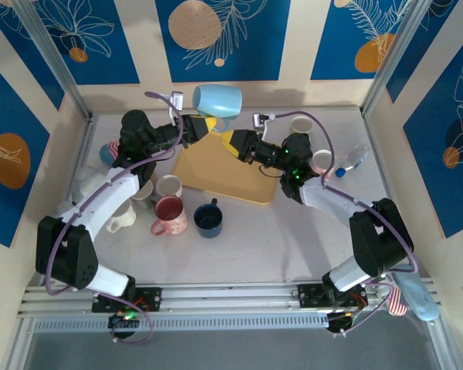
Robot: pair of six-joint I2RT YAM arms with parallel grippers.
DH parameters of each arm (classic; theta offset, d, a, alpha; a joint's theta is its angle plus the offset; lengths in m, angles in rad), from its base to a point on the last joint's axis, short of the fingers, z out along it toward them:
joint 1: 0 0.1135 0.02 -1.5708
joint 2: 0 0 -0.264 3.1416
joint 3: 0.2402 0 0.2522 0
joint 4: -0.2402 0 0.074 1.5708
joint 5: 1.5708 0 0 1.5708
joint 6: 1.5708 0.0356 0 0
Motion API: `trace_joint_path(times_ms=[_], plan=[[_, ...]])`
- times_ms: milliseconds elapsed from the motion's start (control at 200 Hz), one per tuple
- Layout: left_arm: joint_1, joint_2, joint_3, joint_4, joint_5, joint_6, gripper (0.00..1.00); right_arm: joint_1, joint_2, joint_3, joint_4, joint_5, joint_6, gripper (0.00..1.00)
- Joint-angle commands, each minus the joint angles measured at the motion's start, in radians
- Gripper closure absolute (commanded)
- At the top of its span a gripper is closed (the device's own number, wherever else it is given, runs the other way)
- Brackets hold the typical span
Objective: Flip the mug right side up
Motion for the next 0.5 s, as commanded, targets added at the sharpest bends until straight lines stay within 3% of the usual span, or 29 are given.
trace_joint_path(times_ms=[0, 495], plan=[[-0.014, -0.032, 0.014, 0.138, -0.018, -0.028, 1.00, 0.020, 0.027, 0.040, 0.112, 0.058, 0.016, 0.50], [-0.017, -0.039, -0.002, 0.119, -0.022, -0.041, 1.00, 0.034, 0.132, 0.062, 0.319, 0.134, 0.038, 0.59]])
